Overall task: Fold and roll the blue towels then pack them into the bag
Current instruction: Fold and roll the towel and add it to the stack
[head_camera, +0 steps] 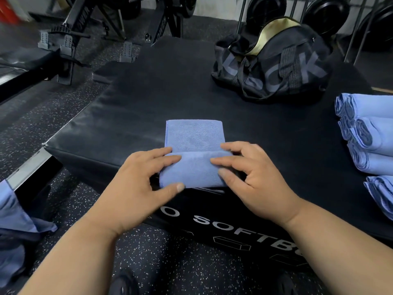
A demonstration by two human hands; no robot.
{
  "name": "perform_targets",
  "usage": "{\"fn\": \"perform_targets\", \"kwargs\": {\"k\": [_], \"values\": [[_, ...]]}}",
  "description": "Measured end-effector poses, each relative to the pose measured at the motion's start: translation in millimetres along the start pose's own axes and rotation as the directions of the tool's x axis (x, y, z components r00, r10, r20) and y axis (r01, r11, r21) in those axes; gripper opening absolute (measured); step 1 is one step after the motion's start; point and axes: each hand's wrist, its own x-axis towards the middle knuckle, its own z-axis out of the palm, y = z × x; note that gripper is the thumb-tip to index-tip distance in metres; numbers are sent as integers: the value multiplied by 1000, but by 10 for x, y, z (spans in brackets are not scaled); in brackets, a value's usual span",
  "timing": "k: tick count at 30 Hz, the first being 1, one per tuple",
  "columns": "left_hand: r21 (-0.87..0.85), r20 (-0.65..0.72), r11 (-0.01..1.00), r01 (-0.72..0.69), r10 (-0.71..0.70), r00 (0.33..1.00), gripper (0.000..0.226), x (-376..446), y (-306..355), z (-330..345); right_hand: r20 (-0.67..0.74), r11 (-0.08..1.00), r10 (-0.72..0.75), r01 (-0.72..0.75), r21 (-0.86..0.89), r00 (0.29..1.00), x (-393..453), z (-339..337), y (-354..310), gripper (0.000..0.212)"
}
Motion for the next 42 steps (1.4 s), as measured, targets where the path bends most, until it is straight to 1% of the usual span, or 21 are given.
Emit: {"fn": "perform_targets", "kwargs": {"k": [2, 3, 4, 6, 8, 10, 12, 14, 15, 17, 21, 22, 25, 30, 34, 36, 37, 39, 40, 41, 42], "values": [[74, 63, 997, -12, 7, 998, 76, -5, -50, -32, 151, 1000, -7, 11, -24, 989, -3, -67, 34, 51], [96, 58, 995, -18, 12, 998, 79, 4, -62, -33, 193, 999, -8, 14, -29, 981, 1, -87, 48, 59], [98, 39, 995, -18, 15, 999, 76, 13, -62, -28, 215, 999, -13, 21, -36, 976, 7, -96, 52, 65], [52, -16, 999, -8, 8, 1000, 64, 22, -37, -20, 213, 1000, -10, 15, -25, 977, 23, -93, 50, 68], [-25, -44, 1000, 16, -17, 999, 51, 20, -9, -30, 195, 999, 14, -22, 42, 981, 37, -102, 31, 63], [-113, -23, 993, 45, -48, 999, 38, 12, 13, -47, 174, 993, 30, -49, 106, 984, 36, -126, 18, 57], [-180, -19, 982, 51, -55, 998, 27, 16, 30, -56, 148, 982, 51, -77, 173, 988, 36, -149, -11, 42], [-256, -57, 965, 56, -74, 996, 35, 12, 59, -61, 100, 958, 85, -109, 263, 991, 48, -152, -52, 24], [-291, -71, 955, 64, -89, 994, 40, 14, 70, -56, 74, 948, 102, -120, 294, 992, 57, -149, -73, 20], [-346, -69, 932, 107, -139, 988, 43, 8, 107, -48, 47, 924, 144, -151, 352, 989, 62, -127, -114, 21], [-418, -103, 884, 210, -276, 956, 23, 31, 174, 11, 61, 818, 297, -286, 499, 953, 78, -68, -179, 11], [-420, -121, 878, 229, -305, 945, 19, 41, 194, 28, 55, 809, 329, -311, 499, 943, 87, -51, -179, 10], [-403, -147, 871, 281, -364, 920, 14, 60, 249, 83, 0, 853, 345, -314, 417, 938, 115, 4, -148, 11], [-338, -189, 861, 379, -457, 869, 23, 105, 202, 147, -16, 888, 371, -350, 299, 928, 152, 67, -106, 16], [-298, -229, 854, 426, -498, 837, 28, 126, 203, 173, -48, 921, 362, -349, 174, 931, 193, 105, -100, 20], [-248, -260, 869, 428, -485, 835, 32, 127, 224, 182, -58, 925, 359, -346, 155, 932, 214, 110, -101, 22], [-209, -298, 893, 399, -446, 844, 35, 121, 245, 173, -56, 925, 359, -347, 152, 932, 221, 113, -100, 22], [-104, -375, 962, 252, -273, 886, 38, 100, 288, 158, -50, 928, 353, -343, 146, 934, 232, 128, -95, 23], [-48, -365, 985, 164, -170, 915, 38, 94, 306, 167, -50, 931, 347, -338, 140, 936, 235, 140, -91, 24], [-3, -322, 996, 88, -85, 943, 38, 89, 318, 190, -52, 934, 341, -332, 133, 938, 233, 148, -87, 24], [19, -265, 999, 49, -42, 963, 39, 81, 324, 224, -56, 937, 336, -327, 126, 940, 231, 155, -83, 24]]}}
